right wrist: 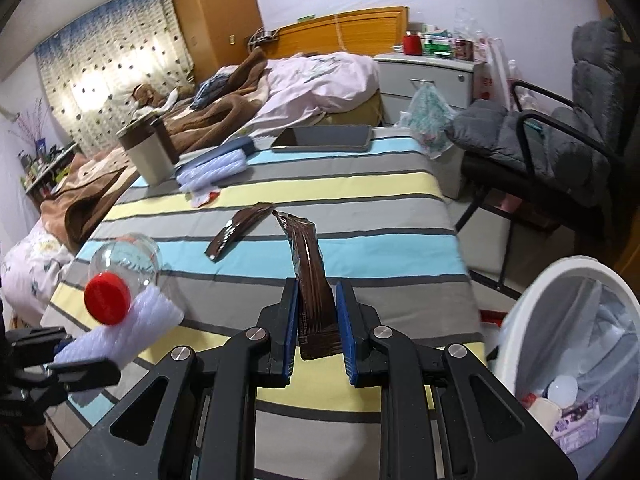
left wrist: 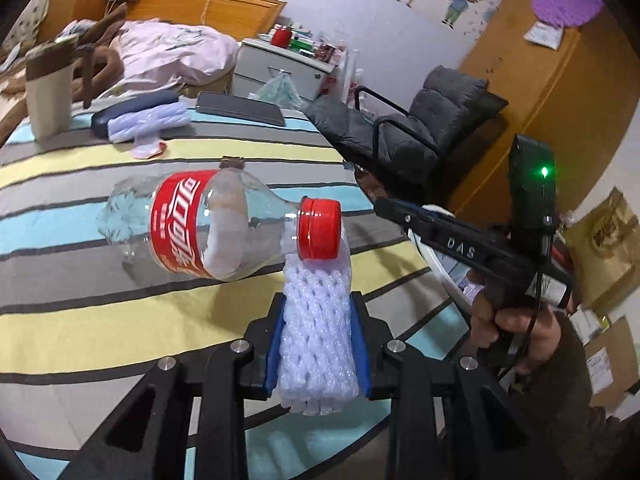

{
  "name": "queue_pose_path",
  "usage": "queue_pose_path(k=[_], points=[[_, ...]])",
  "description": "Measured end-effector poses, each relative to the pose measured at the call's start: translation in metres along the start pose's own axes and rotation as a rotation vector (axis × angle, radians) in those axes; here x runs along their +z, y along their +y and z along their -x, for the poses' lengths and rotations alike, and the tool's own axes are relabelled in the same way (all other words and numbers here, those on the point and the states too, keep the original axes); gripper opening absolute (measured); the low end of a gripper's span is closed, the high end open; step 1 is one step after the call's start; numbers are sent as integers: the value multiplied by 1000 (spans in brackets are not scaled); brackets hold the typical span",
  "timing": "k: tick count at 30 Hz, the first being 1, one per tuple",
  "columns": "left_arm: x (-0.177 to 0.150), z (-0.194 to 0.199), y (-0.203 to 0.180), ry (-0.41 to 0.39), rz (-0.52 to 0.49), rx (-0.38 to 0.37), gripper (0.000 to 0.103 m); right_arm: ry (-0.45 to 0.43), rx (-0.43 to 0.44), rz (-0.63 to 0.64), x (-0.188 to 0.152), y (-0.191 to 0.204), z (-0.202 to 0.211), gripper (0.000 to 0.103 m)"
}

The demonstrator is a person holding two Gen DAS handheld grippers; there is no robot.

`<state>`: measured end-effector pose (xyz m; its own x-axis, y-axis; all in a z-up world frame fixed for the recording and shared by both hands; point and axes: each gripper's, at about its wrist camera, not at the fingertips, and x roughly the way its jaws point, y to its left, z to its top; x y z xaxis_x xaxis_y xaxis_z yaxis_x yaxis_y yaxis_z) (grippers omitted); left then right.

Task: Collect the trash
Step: 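Carry the foam net and brown wrapper over the white bin and open both grippers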

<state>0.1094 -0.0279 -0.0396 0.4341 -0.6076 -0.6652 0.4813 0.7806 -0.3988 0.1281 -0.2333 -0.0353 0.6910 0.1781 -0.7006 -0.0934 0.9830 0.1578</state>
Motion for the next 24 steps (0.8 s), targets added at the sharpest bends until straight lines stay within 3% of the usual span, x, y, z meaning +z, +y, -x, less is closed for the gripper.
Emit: queue_pose_path(k=[8,10,17,19,24], points=[[-2,4,-13,20,6,-105,31,-16,-20,-10,-2,-6,7,21],[2,9,-9,-14,7,-41,31,-15,-25,-10,-2,-8,7,21],[14,34,-10,-131,-19,26,31,-22,-25,-14,-1,-9,9,21],[16,42,-16,-197,-49,68,31,-25,-22,-17,-2,-8,9,21],[21,46,-22,-220,-67,50,31,-30,-27,-24,-4,-11,12,21]])
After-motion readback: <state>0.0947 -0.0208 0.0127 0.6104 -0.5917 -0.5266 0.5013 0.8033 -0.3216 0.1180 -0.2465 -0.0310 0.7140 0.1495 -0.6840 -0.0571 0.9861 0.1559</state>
